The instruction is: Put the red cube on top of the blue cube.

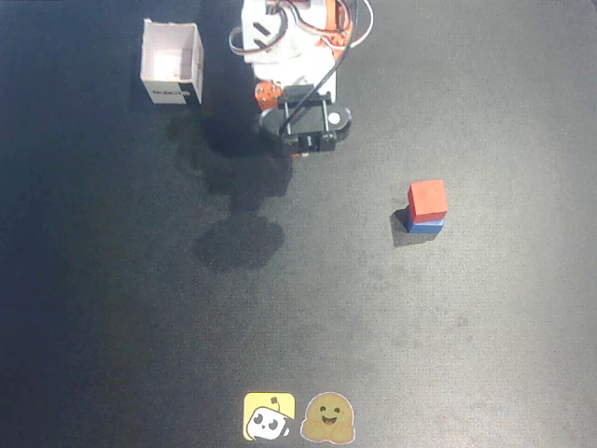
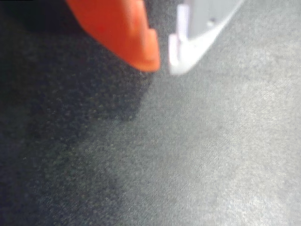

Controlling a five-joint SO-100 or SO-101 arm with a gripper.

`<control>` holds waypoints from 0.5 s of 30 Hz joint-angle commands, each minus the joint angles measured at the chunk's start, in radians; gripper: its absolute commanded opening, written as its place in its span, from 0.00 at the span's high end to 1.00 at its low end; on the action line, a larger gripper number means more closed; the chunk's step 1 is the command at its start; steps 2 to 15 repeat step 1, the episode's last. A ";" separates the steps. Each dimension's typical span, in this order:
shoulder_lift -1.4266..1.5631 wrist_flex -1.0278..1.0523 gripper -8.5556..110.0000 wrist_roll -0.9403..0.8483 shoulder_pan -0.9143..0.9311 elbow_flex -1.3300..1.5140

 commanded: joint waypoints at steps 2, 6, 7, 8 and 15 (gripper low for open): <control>0.009 0.003 0.92 0.006 0.006 -0.005; 0.009 0.003 0.92 0.006 0.006 -0.005; 0.009 0.003 0.92 0.006 0.006 -0.005; 0.009 0.003 0.92 0.006 0.006 -0.005; 0.009 0.003 0.92 0.006 0.006 -0.005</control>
